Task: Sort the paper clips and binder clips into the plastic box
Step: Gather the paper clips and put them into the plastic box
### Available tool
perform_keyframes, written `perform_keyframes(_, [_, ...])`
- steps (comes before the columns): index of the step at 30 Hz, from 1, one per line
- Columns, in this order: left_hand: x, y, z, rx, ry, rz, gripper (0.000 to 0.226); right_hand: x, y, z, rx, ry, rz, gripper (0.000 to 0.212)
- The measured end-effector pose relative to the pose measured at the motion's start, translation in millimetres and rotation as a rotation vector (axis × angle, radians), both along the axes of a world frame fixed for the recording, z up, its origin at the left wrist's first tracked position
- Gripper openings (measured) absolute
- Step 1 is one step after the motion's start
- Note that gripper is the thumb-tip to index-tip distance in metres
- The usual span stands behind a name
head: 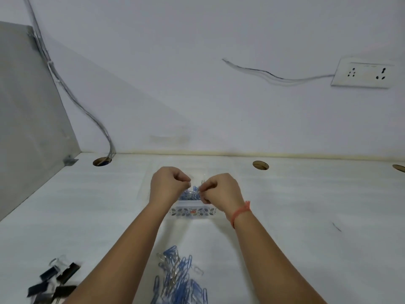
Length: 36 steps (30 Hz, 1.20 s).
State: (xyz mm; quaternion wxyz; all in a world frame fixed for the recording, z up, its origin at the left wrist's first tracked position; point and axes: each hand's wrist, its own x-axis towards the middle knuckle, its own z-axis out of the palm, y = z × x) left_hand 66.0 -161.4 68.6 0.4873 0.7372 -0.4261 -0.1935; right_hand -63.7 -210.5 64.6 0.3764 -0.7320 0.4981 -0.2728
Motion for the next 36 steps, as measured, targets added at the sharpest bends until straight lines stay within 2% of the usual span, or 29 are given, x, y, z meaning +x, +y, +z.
perform_keyframes(3, [-11.4,48.5,-20.8,-0.051,-0.132,0.068,0.009,-12.6,38.2,-27.8,-0.066,-0.017,0.088,0.031])
perform_keyframes(5, [-13.4,75.8,-48.7,0.075,-0.283,0.104,0.015,-10.1,59.6,-53.4,-0.095,0.131,0.206,0.028])
perform_keyframes(7, [-10.3,92.7,-76.4,0.259,-0.344,0.052,0.031,-2.0,73.3,-75.6,-0.086,0.219,0.291,0.034])
perform_keyframes(9, [-8.9,106.4,-91.0,0.334,-0.356,-0.03,0.04,4.9,85.5,-88.5,-0.098,0.227,0.321,0.036])
perform_keyframes(11, [-10.6,119.3,-95.0,0.321,-0.353,-0.106,0.041,5.8,96.5,-93.0,-0.115,0.235,0.328,0.035])
perform_keyframes(15, [-11.8,154.6,-94.3,0.298,-0.212,-0.216,0.039,-18.8,110.9,-88.4,-0.087,0.214,0.445,0.036])
perform_keyframes(17, [-10.0,176.0,-89.5,0.351,-0.218,-0.284,0.058,-39.5,111.3,-80.3,-0.135,0.224,0.457,0.033])
perform_keyframes(19, [-12.5,191.7,-81.2,0.506,-0.316,-0.372,0.098,-61.9,110.3,-67.2,-0.194,0.247,0.443,0.032])
perform_keyframes(20, [-15.8,194.4,-76.1,0.579,-0.361,-0.392,0.114,-72.0,109.9,-59.7,-0.201,0.323,0.455,0.038])
perform_keyframes(22, [-22.0,189.2,-69.7,0.665,-0.412,-0.366,0.129,-82.5,109.9,-50.0,-0.131,0.594,0.489,0.068])
perform_keyframes(24, [-26.5,176.8,-67.8,0.699,-0.449,-0.304,0.118,-77.8,113.3,-47.6,-0.016,0.758,0.5,0.088])
perform_keyframes(26, [-28.9,164.4,-66.8,0.682,-0.457,-0.274,0.083,-62.5,118.4,-51.7,0.036,0.703,0.493,0.088])
perform_keyframes(27, [-30.2,158.8,-66.6,0.658,-0.442,-0.253,0.069,-53.9,119.6,-53.8,0.032,0.664,0.485,0.083])
perform_keyframes(32, [-40.5,137.8,-71.2,0.543,-0.392,-0.118,0.038,-18.0,125.9,-58.2,-0.108,0.599,0.497,0.043])
perform_keyframes(36, [-39.0,133.0,-73.6,0.437,-0.294,-0.035,0.025,-8.9,126.8,-63.8,-0.225,0.51,0.373,0.019])
